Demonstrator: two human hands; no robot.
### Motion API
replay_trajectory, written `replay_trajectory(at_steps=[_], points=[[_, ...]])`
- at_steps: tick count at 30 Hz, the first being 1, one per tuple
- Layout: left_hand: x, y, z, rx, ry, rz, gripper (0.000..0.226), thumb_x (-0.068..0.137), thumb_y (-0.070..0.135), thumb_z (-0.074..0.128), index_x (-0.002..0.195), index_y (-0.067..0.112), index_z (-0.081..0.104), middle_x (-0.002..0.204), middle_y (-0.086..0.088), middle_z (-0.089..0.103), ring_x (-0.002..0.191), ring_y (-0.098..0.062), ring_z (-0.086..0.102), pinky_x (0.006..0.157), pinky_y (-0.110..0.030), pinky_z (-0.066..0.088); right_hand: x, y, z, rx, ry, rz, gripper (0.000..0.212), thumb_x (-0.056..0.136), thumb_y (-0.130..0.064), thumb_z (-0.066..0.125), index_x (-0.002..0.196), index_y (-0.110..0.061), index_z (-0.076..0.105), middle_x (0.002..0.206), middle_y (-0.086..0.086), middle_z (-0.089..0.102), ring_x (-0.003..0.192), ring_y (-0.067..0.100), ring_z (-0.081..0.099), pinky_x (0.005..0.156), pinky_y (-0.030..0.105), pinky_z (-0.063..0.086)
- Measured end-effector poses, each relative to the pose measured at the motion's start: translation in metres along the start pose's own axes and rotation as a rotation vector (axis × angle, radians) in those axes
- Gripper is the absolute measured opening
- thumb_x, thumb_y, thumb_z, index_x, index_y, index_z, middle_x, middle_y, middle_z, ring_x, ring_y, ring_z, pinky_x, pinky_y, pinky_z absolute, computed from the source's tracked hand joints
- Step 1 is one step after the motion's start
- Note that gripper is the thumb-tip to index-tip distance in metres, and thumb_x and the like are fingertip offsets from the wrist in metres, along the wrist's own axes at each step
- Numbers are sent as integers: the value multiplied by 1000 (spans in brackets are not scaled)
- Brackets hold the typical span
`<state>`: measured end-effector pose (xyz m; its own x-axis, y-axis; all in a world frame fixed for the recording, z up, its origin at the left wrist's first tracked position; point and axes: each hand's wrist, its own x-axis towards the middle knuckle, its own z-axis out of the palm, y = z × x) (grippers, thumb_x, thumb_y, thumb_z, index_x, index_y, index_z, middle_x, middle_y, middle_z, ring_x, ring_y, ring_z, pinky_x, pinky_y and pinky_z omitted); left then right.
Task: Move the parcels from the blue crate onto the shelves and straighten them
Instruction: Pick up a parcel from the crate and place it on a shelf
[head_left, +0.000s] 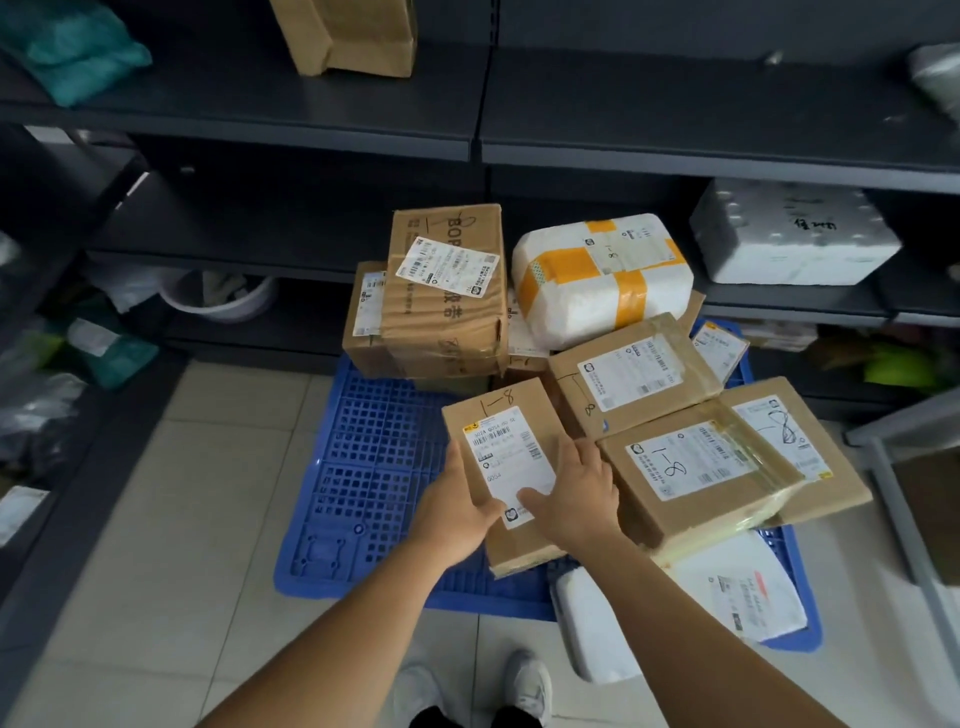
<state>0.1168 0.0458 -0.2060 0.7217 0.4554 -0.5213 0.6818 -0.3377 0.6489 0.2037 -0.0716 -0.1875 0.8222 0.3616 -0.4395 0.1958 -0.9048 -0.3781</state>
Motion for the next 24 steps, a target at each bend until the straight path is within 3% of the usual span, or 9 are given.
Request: replay_trajectory(at_steps=[5, 13, 17, 24], points=[[-10, -33, -26, -20, 148, -30, 82, 81, 29, 73, 144, 28, 21, 127, 7, 61, 107, -15, 63, 78, -30, 53, -16, -32, 21, 139, 4, -114, 83, 85, -33, 68, 150, -18, 17, 146, 2, 24, 133, 22, 27, 110, 40, 35], [-15, -85, -50, 23, 217, -111, 74, 80, 20, 74, 137, 27, 27, 125, 3, 61, 103, -16, 64, 56, -15, 44, -26, -63, 71, 167, -173, -161, 81, 88, -28, 65, 151, -16, 15, 149, 1, 20, 132, 22, 33, 105, 38, 42], [-13, -103, -52, 29, 230, -132, 67, 79, 14, 75, 133, 23, 35, 128, 1, 58, 112, -19, 60, 64, -17, 45, -24, -67, 92, 160, -220, -159, 77, 88, -27, 64, 148, -14, 19, 148, 0, 21, 132, 21, 35, 104, 37, 42], [-1, -120, -52, -20, 207, -125, 80, 77, 10, 76, 140, 26, 30, 132, 4, 52, 122, -20, 52, 85, -31, 48, -10, -68, 118, 159, -245, -166, 70, 88, -27, 64, 144, -12, 25, 147, 1, 26, 127, 21, 40, 98, 35, 46]])
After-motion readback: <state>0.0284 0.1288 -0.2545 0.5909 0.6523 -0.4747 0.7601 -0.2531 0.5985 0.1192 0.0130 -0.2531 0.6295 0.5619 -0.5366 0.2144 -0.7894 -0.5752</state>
